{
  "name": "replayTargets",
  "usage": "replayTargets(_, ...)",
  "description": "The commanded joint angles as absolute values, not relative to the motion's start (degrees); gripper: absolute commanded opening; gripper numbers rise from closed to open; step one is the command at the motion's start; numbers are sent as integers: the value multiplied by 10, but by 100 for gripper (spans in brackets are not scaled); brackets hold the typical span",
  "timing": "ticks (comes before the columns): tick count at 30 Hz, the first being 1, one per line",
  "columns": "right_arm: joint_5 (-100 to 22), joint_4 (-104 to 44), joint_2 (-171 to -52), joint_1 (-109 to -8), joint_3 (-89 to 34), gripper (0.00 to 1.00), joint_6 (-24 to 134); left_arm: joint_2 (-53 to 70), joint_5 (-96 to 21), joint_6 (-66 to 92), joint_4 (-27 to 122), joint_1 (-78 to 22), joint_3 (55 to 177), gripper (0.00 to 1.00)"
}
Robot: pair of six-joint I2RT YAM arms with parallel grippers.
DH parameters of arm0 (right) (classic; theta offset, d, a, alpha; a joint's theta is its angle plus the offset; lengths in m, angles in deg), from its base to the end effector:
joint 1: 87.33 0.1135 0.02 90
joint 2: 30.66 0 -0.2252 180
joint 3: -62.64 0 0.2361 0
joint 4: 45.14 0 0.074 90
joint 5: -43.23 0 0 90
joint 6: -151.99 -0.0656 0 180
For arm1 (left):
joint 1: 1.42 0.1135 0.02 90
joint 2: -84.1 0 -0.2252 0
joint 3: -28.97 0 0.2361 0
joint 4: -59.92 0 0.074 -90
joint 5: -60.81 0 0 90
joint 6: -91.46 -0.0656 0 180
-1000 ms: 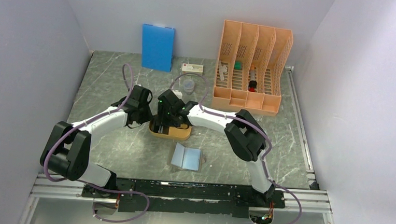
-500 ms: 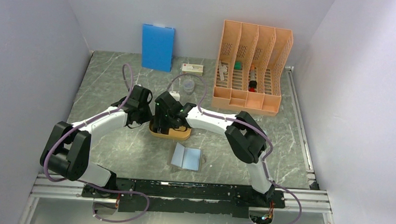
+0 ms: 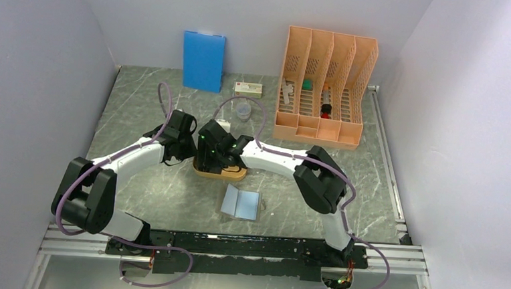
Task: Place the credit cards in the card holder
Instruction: Adjust the credit card in the storage box.
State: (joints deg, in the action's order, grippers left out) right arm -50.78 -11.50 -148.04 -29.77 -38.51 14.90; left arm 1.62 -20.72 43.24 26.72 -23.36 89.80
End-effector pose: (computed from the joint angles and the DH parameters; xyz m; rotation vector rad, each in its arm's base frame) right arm 0.2400 0.3690 0.1409 -0.2022 2.5674 0.6894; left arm 0.2725 -0.0994 0.1361 -0.4948 2.4845 -0.2641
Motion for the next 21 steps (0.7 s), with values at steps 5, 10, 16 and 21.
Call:
replayTargets(5, -517, -140, -1371, -303, -316, 61, 150, 24, -226, 435, 230, -233, 906, 5)
replayTargets(10, -529, -141, -1330, -327, -275, 61, 158, 25, -229, 434, 231, -230, 908, 5)
replayTargets(16, -544, -130, -1338, -358, -257, 54, 180, 31, -235, 432, 236, -230, 902, 5)
replayTargets(21, -569, -105, -1368, -368, -267, 49, 197, 31, -236, 432, 241, -230, 893, 5)
